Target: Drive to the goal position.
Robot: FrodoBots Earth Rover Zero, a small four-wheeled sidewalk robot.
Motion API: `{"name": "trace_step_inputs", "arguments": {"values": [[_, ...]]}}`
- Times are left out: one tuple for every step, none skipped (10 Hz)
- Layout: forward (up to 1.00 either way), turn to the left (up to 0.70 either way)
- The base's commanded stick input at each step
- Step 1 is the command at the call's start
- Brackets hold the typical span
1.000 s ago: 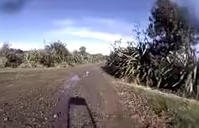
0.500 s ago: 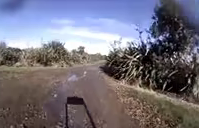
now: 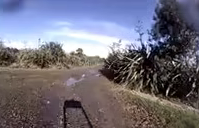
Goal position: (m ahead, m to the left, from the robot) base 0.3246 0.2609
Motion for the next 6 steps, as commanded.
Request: {"name": "trace_step_inputs", "arguments": {"values": [[0.70,0.00],[0.70,0.00],[0.70,0.00],[0.70,0.00],[0.70,0.00],[0.70,0.00]]}}
